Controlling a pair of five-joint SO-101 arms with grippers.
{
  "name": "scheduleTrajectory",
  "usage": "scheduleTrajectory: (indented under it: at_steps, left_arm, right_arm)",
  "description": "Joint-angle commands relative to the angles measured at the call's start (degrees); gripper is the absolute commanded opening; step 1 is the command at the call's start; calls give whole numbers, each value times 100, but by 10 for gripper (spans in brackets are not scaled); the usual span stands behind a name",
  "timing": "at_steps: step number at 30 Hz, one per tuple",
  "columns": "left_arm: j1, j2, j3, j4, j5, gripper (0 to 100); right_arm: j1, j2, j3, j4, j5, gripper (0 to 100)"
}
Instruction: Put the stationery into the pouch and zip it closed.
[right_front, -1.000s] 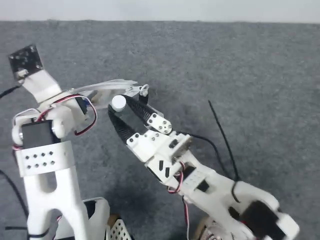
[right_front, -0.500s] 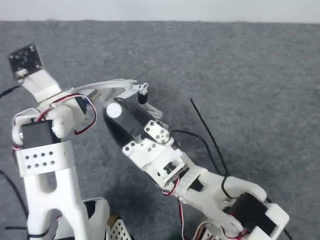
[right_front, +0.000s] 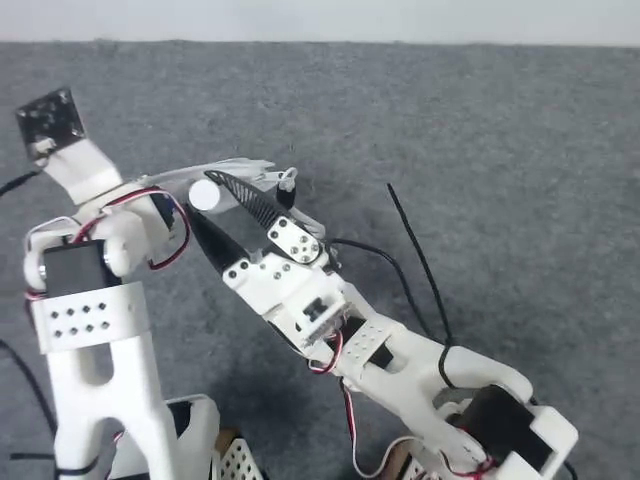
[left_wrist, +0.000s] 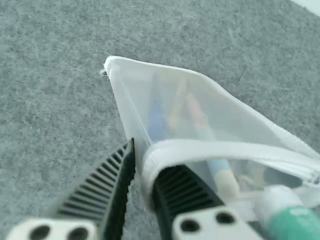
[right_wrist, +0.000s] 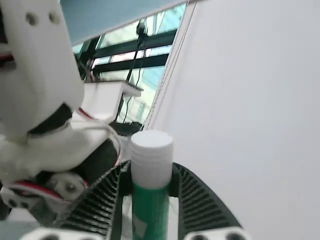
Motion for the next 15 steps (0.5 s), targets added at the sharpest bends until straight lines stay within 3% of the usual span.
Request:
scheduleTrajectory:
  at_steps: [1,5,15]
  left_arm:
    - [26,-158,-40,-202,-53,10]
    - [18,-158,-40,-202,-53,10]
    - [9,-158,-40,-202,-53,10]
  right_arm:
    - [163,-110,-352,110,26,7]
    - [224,198,-475,127,-378,7]
    - [629,1868,-923,-646,-396,7]
